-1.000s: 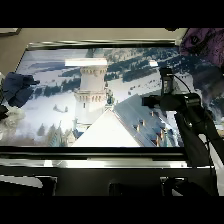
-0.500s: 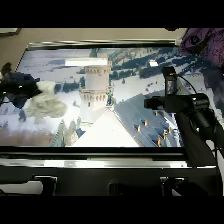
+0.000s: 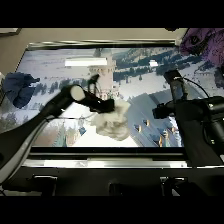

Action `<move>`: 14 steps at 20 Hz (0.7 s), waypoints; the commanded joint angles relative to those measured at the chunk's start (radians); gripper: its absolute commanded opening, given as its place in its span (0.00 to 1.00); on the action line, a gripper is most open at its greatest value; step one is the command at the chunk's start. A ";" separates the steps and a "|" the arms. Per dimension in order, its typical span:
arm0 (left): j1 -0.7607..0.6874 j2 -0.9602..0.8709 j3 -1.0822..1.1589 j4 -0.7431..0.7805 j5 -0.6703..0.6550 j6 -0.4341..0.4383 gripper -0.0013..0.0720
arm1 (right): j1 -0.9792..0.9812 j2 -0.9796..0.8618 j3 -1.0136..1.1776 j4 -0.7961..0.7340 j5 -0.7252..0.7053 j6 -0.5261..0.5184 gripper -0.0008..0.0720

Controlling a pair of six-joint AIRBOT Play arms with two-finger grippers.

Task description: Fold the clothes and pants, and hang the long-sleeved shirts on hangers.

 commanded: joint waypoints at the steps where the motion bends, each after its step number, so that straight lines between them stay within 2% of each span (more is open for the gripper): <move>1: -0.110 -0.062 0.002 0.018 0.059 -0.102 0.58 | 0.001 0.018 -0.008 -0.003 -0.021 -0.014 0.45; 3: -0.048 -0.024 0.021 0.021 0.010 -0.069 0.75 | 0.000 0.018 -0.024 -0.008 0.009 -0.014 0.45; 5: 0.052 0.044 0.051 0.024 -0.060 0.021 0.75 | 0.000 0.018 -0.052 -0.037 0.053 0.030 0.51; 6: 0.101 0.077 0.061 0.024 -0.087 0.058 0.75 | -0.010 0.011 -0.071 -0.036 0.068 0.047 0.57; 7: 0.150 0.108 0.065 0.023 -0.111 0.095 0.75 | -0.043 -0.006 -0.089 0.006 0.069 0.065 0.58; 9: 0.248 0.159 0.064 0.023 -0.150 0.168 0.74 | -0.164 -0.055 -0.142 0.195 0.068 0.059 0.58; 10: 0.288 0.172 0.064 0.023 -0.162 0.195 0.74 | -0.227 -0.085 -0.172 0.331 0.046 0.023 0.58; 12: 0.354 0.179 0.064 0.023 -0.171 0.206 0.74 | -0.323 -0.159 -0.239 0.599 -0.033 -0.090 0.58; 14: 0.401 0.175 0.064 0.023 -0.171 0.205 0.74 | -0.328 -0.227 -0.309 0.779 -0.064 -0.198 0.59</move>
